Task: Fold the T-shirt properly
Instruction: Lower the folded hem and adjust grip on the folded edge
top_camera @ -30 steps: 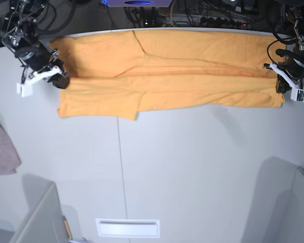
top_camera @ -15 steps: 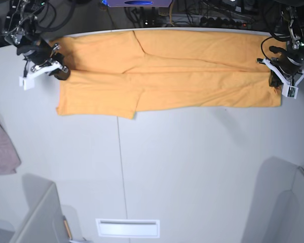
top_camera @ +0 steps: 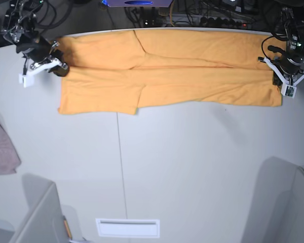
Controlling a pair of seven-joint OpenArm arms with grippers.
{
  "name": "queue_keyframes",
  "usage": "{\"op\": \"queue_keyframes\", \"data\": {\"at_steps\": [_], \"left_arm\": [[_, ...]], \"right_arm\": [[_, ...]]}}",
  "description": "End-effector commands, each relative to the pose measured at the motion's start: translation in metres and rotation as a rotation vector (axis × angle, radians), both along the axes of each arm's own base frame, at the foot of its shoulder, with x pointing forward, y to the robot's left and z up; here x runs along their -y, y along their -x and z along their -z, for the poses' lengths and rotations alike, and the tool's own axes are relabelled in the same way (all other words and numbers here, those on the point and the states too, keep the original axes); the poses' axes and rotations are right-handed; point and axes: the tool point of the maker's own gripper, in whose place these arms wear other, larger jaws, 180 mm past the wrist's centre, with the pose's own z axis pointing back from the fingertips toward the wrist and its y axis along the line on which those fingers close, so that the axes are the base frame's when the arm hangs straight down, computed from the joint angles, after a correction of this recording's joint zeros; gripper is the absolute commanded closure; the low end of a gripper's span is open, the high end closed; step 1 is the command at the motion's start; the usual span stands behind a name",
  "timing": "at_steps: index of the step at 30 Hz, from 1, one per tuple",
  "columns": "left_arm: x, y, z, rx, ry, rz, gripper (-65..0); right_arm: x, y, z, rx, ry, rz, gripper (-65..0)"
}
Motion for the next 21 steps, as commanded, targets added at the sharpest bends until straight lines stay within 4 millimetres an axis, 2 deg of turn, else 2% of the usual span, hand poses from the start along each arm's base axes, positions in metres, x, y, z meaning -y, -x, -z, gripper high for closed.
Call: {"op": "queue_keyframes", "data": {"at_steps": [1,3,10,21], "left_arm": [[-0.004,-0.007,-0.012,0.034,-0.023,0.009,0.0],[-0.002,-0.009,-0.014,0.042,-0.023,0.014,0.0],[0.011,-0.016,-0.030,0.092,-0.036,0.047,0.0],[0.011,0.007,-0.018,0.030,-0.036,0.047,0.0]], "right_arm": [[0.003,-0.002,-0.006,0.023,0.008,0.000,0.0],[0.002,-0.002,-0.005,0.021,0.008,-0.002,0.0],[-0.020,0.000,-0.001,0.008,-0.025,-0.056,0.0],[-0.003,0.004,0.007,-0.026,0.094,-0.060,0.0]]}}
